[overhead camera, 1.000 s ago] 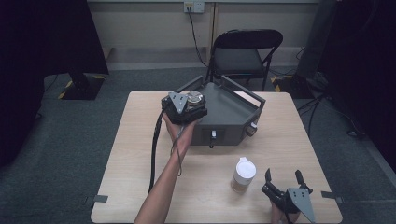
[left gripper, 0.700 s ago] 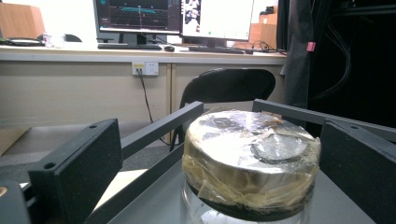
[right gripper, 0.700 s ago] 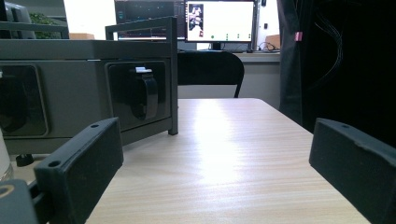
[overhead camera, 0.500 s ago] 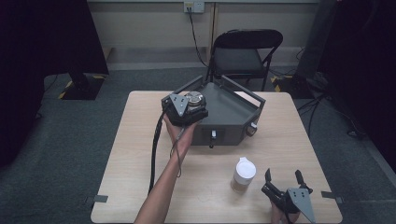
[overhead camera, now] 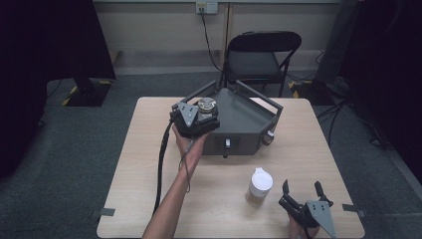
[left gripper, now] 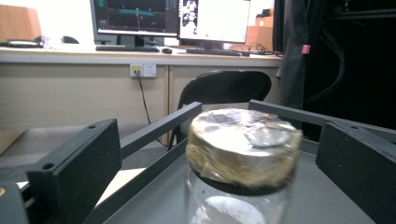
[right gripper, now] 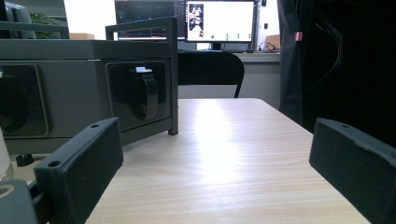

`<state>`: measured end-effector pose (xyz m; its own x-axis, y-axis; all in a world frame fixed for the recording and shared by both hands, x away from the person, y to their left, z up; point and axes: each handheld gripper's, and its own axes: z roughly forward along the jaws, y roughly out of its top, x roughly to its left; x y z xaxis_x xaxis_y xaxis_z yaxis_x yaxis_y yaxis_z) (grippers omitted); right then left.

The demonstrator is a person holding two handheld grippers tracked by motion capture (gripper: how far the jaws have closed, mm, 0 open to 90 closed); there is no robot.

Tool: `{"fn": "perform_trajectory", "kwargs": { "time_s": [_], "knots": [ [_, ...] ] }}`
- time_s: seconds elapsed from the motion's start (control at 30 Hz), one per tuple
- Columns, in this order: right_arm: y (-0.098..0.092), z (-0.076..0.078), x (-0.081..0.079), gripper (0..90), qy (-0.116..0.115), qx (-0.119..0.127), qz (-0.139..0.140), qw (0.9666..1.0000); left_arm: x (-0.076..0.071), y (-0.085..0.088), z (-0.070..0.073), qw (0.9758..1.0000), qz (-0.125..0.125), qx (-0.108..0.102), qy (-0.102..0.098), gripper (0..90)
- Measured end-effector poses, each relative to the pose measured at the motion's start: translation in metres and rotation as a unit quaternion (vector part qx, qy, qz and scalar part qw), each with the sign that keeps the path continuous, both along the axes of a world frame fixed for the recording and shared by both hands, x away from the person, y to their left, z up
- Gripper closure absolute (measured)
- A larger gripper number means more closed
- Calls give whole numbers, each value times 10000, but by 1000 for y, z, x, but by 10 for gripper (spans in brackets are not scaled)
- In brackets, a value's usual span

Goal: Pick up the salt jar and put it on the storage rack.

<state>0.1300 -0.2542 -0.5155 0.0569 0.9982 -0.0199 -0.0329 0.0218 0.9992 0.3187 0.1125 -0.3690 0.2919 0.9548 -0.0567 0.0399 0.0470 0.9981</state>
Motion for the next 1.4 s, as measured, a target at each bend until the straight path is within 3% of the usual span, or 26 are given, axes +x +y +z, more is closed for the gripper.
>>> {"fn": "perform_trajectory", "kwargs": {
  "time_s": [0.13, 0.6, 0.7, 1.03, 1.4],
  "knots": [
    [0, 0, 0, 14, -6, 0, -1, 10000, -12, 4, -4, 9998, -52, 63, -160, 0],
    [1, 0, 0, 14, -5, 2, -14, 10000, -45, 24, -8, 9995, -118, -63, -291, 0],
    [1, 0, 0, 14, -1, -1, -15, 10000, -50, 28, -10, 9995, -189, -141, -231, 0],
    [1, 0, 0, 14, -1, 4, -14, 10000, -62, 34, -24, 9995, -8, -238, -212, 0],
    [1, 0, 0, 14, -2, 1, -14, 10000, -93, 46, -35, 9989, 36, -421, -182, 1]
  ]
}}
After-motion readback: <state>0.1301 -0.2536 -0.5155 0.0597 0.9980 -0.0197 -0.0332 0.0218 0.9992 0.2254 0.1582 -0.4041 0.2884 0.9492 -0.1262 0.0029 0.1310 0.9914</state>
